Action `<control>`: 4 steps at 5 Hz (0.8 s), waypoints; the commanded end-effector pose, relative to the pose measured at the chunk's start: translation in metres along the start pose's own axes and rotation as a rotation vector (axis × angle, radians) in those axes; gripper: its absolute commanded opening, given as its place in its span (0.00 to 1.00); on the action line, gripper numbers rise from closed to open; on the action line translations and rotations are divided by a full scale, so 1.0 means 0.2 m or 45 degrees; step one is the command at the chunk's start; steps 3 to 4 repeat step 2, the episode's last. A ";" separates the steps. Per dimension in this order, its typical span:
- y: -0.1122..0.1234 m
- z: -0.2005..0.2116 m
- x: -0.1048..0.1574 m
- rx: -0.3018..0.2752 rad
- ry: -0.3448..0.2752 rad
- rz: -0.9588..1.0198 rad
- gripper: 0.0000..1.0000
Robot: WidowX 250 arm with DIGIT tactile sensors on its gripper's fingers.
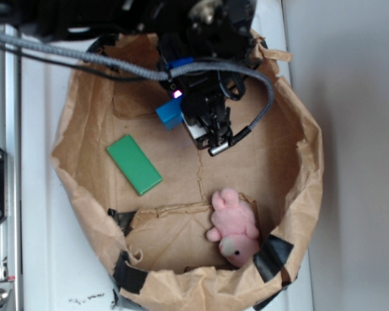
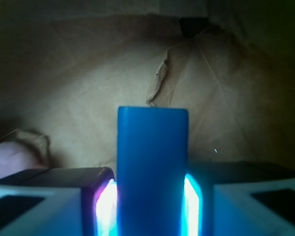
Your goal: Grab the blue block.
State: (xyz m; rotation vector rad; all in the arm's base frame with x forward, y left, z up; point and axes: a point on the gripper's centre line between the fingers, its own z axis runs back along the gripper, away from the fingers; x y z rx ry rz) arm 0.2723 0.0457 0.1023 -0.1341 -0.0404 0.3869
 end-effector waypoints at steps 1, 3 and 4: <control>-0.19 0.17 -0.11 0.082 -0.087 -0.144 0.00; -0.26 0.18 -0.15 0.064 -0.118 -0.181 0.00; -0.26 0.18 -0.15 0.064 -0.118 -0.181 0.00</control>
